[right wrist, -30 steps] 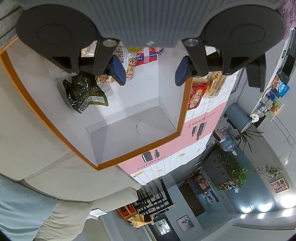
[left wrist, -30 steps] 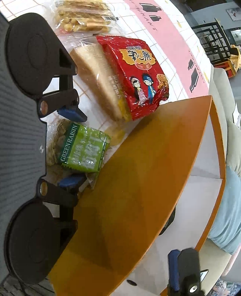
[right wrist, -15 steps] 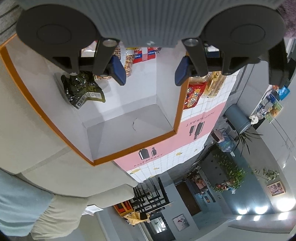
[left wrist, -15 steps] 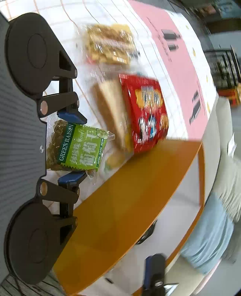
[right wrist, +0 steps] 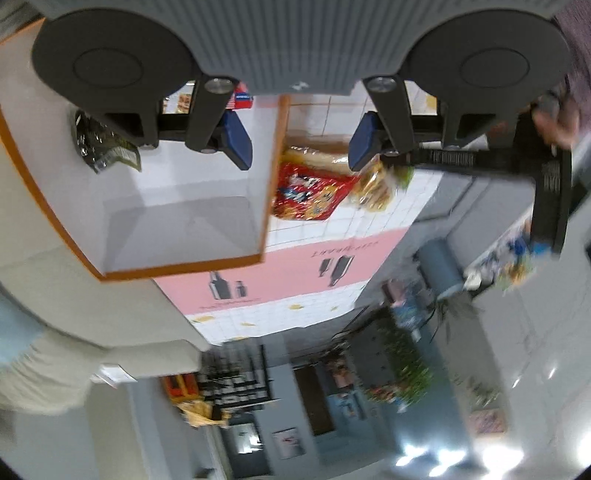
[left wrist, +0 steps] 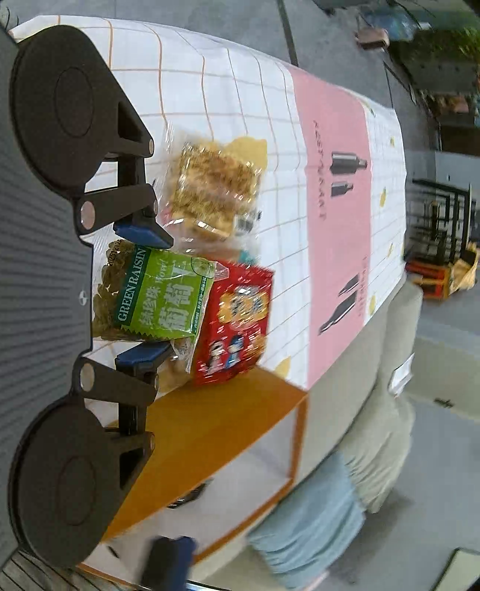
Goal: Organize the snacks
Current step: 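Grasp the red spicy snack pack with the right gripper while left holds raisins, then carry the red snack pack into the box and open the right gripper, then lower the green raisin pack into the box and open the left gripper, then move the left gripper to the yellow waffle pack and grasp it, then grasp the bagged bread slices with the right gripper while left holds waffle pack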
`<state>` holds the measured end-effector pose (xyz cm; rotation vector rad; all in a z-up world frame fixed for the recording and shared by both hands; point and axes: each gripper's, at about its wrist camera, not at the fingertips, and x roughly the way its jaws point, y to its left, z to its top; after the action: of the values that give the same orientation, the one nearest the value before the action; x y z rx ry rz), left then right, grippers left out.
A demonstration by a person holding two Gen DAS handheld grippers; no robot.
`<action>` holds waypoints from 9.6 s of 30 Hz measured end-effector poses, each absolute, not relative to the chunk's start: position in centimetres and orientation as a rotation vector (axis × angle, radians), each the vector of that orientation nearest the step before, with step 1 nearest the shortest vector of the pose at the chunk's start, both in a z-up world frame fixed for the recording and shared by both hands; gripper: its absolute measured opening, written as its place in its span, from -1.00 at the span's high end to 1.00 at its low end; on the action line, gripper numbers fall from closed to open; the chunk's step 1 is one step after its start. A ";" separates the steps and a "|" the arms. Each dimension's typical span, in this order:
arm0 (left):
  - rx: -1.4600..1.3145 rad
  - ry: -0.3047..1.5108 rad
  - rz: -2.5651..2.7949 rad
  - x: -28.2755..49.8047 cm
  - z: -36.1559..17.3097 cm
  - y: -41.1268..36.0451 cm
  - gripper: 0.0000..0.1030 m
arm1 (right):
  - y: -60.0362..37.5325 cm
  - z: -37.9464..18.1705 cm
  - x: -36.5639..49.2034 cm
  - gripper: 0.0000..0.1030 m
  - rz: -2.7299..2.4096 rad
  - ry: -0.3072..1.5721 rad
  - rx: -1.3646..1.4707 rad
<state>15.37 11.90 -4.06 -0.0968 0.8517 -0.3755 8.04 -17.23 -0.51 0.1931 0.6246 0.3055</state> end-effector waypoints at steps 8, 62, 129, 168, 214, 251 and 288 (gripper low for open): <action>-0.248 0.804 -0.310 17.0 -3.7 15.4 -0.20 | -11.3 0.2 9.9 -0.10 0.320 0.686 -0.123; -0.394 0.793 -0.398 18.0 -4.6 18.7 -0.20 | -6.4 -3.5 31.3 -0.39 0.755 1.012 -0.483; -0.234 0.840 -0.415 16.9 1.8 3.7 -0.20 | -28.8 -1.0 20.0 -0.60 0.025 0.954 0.389; -0.025 1.078 -0.384 21.0 -4.4 -15.0 -0.60 | -38.2 -1.9 20.2 -0.64 0.129 0.794 0.653; -0.147 0.704 0.057 14.5 7.9 6.4 -0.60 | -22.2 4.8 16.6 -0.64 0.221 0.720 0.412; 0.238 0.950 -0.126 26.4 -10.2 10.6 -0.85 | -13.4 -3.1 20.8 -0.64 0.492 0.787 0.327; -0.272 0.748 -0.126 22.6 -3.9 19.6 -0.75 | -10.8 0.3 17.7 -0.57 0.412 0.629 0.068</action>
<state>22.65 19.57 -3.95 -0.2718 0.7480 -0.1261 17.72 -10.76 0.32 0.0678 0.6293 0.4119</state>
